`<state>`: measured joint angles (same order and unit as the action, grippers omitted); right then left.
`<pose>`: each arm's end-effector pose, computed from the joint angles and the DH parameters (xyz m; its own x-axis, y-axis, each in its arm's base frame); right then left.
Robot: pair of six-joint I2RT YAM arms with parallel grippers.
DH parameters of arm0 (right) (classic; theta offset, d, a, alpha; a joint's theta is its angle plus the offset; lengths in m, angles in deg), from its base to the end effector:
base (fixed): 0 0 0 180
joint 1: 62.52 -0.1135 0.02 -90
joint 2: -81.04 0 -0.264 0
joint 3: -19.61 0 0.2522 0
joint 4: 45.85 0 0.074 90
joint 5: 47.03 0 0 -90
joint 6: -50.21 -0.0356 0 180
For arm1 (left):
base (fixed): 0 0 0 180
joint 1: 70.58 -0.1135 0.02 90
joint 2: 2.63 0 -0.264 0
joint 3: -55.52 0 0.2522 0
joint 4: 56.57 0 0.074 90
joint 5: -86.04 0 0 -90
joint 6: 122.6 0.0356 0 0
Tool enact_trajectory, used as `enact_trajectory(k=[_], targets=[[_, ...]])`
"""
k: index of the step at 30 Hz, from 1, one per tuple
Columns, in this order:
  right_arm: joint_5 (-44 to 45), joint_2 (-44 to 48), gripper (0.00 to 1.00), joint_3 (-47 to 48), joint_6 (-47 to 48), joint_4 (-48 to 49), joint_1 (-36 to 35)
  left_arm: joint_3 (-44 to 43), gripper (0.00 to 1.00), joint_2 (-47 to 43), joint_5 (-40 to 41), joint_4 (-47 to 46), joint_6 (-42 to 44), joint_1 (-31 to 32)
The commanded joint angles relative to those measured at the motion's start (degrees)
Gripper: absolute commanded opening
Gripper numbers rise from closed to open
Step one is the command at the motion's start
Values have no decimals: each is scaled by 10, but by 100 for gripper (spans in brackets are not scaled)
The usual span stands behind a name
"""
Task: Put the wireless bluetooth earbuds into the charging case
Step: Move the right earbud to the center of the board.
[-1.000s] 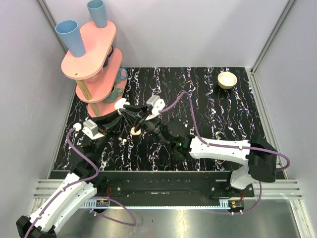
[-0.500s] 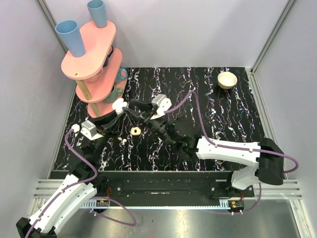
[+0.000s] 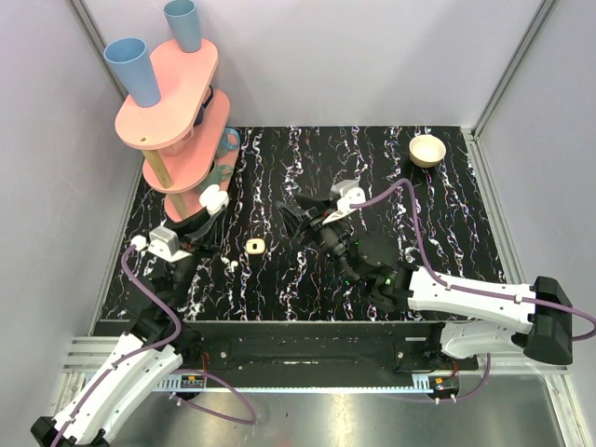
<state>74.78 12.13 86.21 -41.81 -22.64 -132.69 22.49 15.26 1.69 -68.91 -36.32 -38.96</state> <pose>0.1107 0.2518 0.3868 0.0987 0.3619 -0.9270 -0.6362 0.7392 0.2209 0.0949 -0.0543 0.3110 0.3631 -0.2994 -0.8824 0.4719 0.8756 -0.1029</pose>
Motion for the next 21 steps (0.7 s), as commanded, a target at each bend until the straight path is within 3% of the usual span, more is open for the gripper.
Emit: enact_trajectory(k=[1,2,6,16,21], targets=[[62,-2,53,-15,-145,-141,34,-46,0,-22,35,35,28,0],[53,-5,54,-18,-224,-190,49,-54,0,-29,42,45,30,0],[-64,-40,56,-28,-346,-241,122,-57,0,-51,66,63,51,0],[-298,-278,56,112,-361,-314,139,-67,0,-74,64,96,56,1],[-362,-363,52,177,-341,-334,129,-76,0,-90,73,117,71,1]])
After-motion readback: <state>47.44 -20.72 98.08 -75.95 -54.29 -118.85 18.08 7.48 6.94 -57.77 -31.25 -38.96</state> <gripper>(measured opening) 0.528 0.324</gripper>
